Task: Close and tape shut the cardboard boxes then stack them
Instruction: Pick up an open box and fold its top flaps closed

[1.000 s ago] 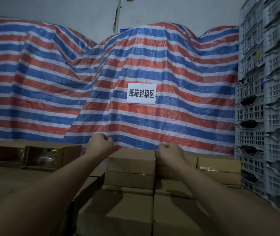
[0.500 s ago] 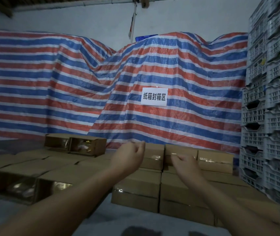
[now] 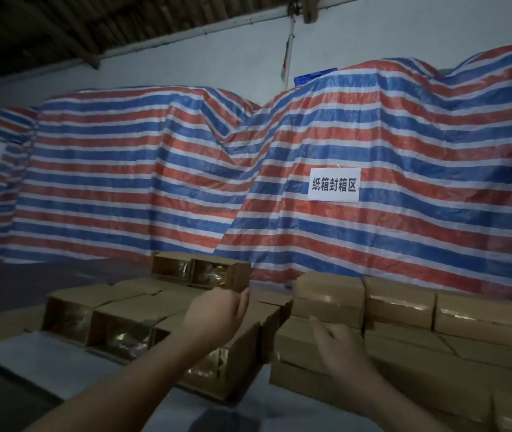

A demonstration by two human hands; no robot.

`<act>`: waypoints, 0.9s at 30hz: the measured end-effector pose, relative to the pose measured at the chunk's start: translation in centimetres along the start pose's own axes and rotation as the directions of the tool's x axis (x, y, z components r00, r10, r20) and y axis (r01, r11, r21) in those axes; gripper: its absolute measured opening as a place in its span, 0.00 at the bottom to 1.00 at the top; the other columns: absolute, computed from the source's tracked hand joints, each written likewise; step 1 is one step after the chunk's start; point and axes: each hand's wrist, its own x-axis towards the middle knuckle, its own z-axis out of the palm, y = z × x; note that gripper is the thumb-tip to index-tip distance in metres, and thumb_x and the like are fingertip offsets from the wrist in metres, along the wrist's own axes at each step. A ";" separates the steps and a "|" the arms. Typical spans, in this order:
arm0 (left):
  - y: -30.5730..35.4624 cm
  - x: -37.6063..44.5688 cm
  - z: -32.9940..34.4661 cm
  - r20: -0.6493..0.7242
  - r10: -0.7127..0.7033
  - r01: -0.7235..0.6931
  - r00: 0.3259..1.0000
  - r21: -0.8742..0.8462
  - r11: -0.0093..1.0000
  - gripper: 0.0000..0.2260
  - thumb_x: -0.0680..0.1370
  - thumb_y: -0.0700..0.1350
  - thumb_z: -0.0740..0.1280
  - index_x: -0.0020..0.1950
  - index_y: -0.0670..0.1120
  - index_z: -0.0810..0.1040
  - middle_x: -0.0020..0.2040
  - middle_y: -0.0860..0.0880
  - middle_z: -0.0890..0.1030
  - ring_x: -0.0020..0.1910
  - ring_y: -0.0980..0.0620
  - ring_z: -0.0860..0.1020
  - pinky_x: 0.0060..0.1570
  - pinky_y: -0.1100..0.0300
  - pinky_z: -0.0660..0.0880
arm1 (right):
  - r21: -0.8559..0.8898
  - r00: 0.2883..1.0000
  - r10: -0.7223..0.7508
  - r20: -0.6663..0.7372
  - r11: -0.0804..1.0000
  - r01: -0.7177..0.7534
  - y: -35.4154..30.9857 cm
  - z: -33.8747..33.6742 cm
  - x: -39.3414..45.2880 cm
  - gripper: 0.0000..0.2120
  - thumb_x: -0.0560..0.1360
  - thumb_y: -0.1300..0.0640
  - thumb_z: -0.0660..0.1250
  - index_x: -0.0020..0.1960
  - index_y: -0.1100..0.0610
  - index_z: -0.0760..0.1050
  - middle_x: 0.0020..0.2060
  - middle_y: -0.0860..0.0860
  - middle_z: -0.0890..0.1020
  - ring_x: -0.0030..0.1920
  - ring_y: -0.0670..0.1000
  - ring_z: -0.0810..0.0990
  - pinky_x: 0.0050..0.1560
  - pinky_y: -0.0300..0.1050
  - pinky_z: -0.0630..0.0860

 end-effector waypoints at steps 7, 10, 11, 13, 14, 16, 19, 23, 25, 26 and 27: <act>-11.3 8.0 1.1 -0.154 -0.149 0.149 0.977 -0.011 0.989 0.16 0.83 0.55 0.55 0.39 0.54 0.75 0.33 0.54 0.78 0.31 0.61 0.78 0.36 0.63 0.78 | -0.169 0.972 -0.205 0.112 0.960 0.222 -6.1 8.2 14.3 0.10 0.81 0.43 0.63 0.46 0.47 0.75 0.38 0.47 0.80 0.39 0.46 0.80 0.42 0.43 0.75; -15.6 11.7 2.9 -0.139 -0.175 0.183 0.975 0.042 0.982 0.10 0.82 0.53 0.59 0.43 0.54 0.73 0.37 0.54 0.78 0.35 0.59 0.78 0.38 0.61 0.78 | -0.277 0.952 -0.242 0.187 0.917 0.287 -7.0 12.0 21.6 0.08 0.79 0.44 0.66 0.48 0.48 0.73 0.41 0.47 0.80 0.40 0.45 0.79 0.36 0.39 0.73; -16.8 12.8 3.7 -0.129 -0.174 0.185 0.976 0.078 0.980 0.09 0.82 0.53 0.59 0.44 0.54 0.73 0.39 0.54 0.77 0.36 0.58 0.77 0.40 0.61 0.78 | -0.300 0.951 -0.239 0.199 0.908 0.291 -6.9 13.3 24.0 0.09 0.78 0.44 0.66 0.50 0.49 0.73 0.43 0.49 0.80 0.43 0.48 0.80 0.38 0.40 0.75; -18.8 15.0 5.4 -0.102 -0.164 0.178 0.981 0.149 0.973 0.06 0.82 0.53 0.59 0.49 0.53 0.72 0.44 0.53 0.75 0.40 0.57 0.76 0.45 0.58 0.78 | -0.321 0.949 -0.230 0.216 0.901 0.292 -6.4 15.6 28.3 0.13 0.77 0.44 0.67 0.55 0.51 0.73 0.48 0.50 0.80 0.47 0.51 0.80 0.48 0.47 0.81; -19.6 16.1 6.3 -0.079 -0.162 0.173 0.984 0.172 0.970 0.06 0.82 0.53 0.59 0.52 0.52 0.72 0.47 0.52 0.74 0.42 0.55 0.76 0.47 0.56 0.78 | -0.343 0.948 -0.233 0.217 0.891 0.298 -6.2 16.7 30.1 0.15 0.76 0.44 0.68 0.58 0.51 0.72 0.49 0.50 0.79 0.48 0.52 0.80 0.51 0.49 0.81; -21.0 17.6 7.8 -0.020 -0.169 0.170 0.985 0.193 0.966 0.09 0.82 0.53 0.58 0.59 0.51 0.72 0.52 0.50 0.74 0.47 0.53 0.76 0.52 0.52 0.78 | -0.439 0.945 -0.252 0.208 0.839 0.320 -5.8 18.7 33.1 0.21 0.76 0.43 0.68 0.64 0.49 0.69 0.54 0.49 0.76 0.51 0.52 0.78 0.54 0.50 0.80; -22.7 18.9 10.1 0.046 -0.179 0.164 0.983 0.224 0.961 0.13 0.82 0.52 0.59 0.65 0.50 0.70 0.60 0.48 0.74 0.55 0.50 0.76 0.57 0.52 0.76 | -0.528 0.949 -0.241 0.202 0.789 0.313 -5.7 21.0 36.4 0.25 0.75 0.40 0.68 0.67 0.50 0.68 0.58 0.53 0.75 0.56 0.56 0.77 0.59 0.55 0.78; -24.3 19.4 12.1 0.141 -0.192 0.145 0.971 0.286 0.947 0.19 0.81 0.53 0.61 0.71 0.49 0.67 0.67 0.46 0.72 0.63 0.48 0.74 0.62 0.50 0.74 | -0.586 0.969 -0.146 0.198 0.775 0.236 -5.1 23.4 38.7 0.18 0.76 0.46 0.68 0.61 0.54 0.72 0.53 0.54 0.77 0.52 0.56 0.78 0.58 0.54 0.79; -24.4 19.6 12.2 0.178 -0.183 0.120 0.967 0.317 0.941 0.20 0.81 0.53 0.62 0.71 0.50 0.67 0.68 0.46 0.71 0.65 0.47 0.73 0.62 0.50 0.73 | -0.650 0.975 -0.110 0.191 0.730 0.210 -4.8 24.1 39.1 0.16 0.78 0.49 0.66 0.62 0.55 0.73 0.54 0.55 0.77 0.55 0.57 0.78 0.62 0.56 0.77; -24.4 19.7 12.1 0.183 -0.179 0.113 0.967 0.323 0.940 0.20 0.81 0.53 0.61 0.71 0.50 0.67 0.68 0.46 0.71 0.65 0.47 0.73 0.62 0.49 0.73 | -0.667 0.979 -0.115 0.168 0.718 0.199 -4.7 24.4 39.2 0.14 0.78 0.51 0.65 0.62 0.56 0.73 0.56 0.56 0.77 0.57 0.58 0.77 0.63 0.58 0.76; -24.4 19.6 12.0 0.186 -0.179 0.111 0.966 0.325 0.939 0.20 0.81 0.53 0.61 0.72 0.49 0.67 0.68 0.46 0.71 0.65 0.46 0.73 0.62 0.49 0.73 | -0.674 0.982 -0.128 0.137 0.714 0.187 -4.7 24.6 39.2 0.13 0.79 0.53 0.64 0.62 0.56 0.73 0.56 0.56 0.77 0.58 0.58 0.77 0.64 0.59 0.75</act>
